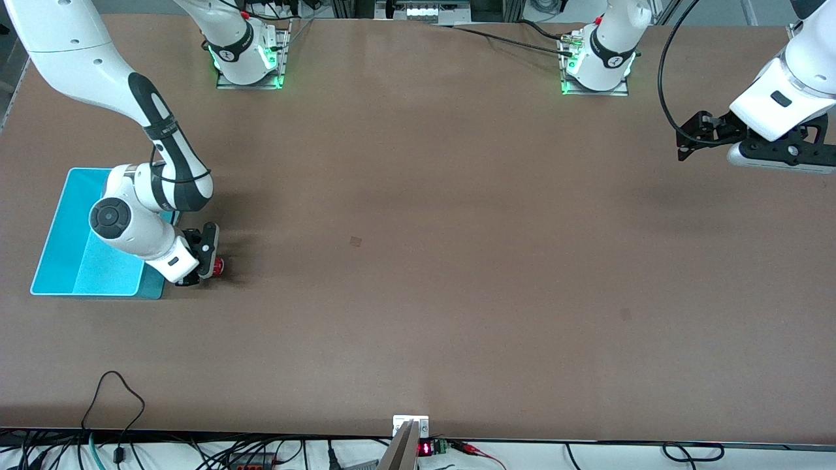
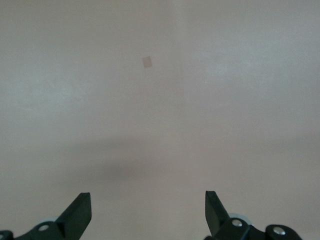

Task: Wind red beetle toy and store in blue box
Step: 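Lift the car with the right gripper over the blue box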

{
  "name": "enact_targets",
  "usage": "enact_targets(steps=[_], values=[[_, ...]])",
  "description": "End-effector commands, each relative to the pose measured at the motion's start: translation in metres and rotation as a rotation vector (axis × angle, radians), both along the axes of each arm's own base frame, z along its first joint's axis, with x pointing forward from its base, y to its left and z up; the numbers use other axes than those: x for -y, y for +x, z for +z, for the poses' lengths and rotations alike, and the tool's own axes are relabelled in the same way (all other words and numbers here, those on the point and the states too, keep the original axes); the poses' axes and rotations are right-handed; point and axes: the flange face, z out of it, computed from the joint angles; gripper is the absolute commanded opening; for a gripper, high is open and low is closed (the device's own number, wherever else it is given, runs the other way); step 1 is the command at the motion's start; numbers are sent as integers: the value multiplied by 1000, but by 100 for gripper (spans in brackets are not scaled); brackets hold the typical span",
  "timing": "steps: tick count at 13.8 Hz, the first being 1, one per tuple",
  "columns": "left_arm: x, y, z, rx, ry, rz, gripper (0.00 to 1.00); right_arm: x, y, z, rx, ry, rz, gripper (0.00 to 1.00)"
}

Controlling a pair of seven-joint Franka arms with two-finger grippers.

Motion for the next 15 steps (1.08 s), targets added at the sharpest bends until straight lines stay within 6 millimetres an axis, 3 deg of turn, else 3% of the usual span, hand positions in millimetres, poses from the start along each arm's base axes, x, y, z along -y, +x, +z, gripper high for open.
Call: enact_targets(steps=[1, 4, 8, 11, 15], values=[[3, 5, 1, -8, 5, -2, 100, -29, 9, 36, 55, 65, -118, 0], [3, 8, 0, -5, 5, 4, 100, -54, 13, 89, 56, 90, -363, 0], [4, 11, -2, -5, 4, 7, 100, -54, 9, 157, 91, 88, -624, 0], [-1, 12, -2, -5, 3, 13, 100, -19, -2, 196, 92, 51, -897, 0], [-2, 12, -2, -5, 3, 15, 100, 43, -19, 212, 57, -13, -1210, 0]])
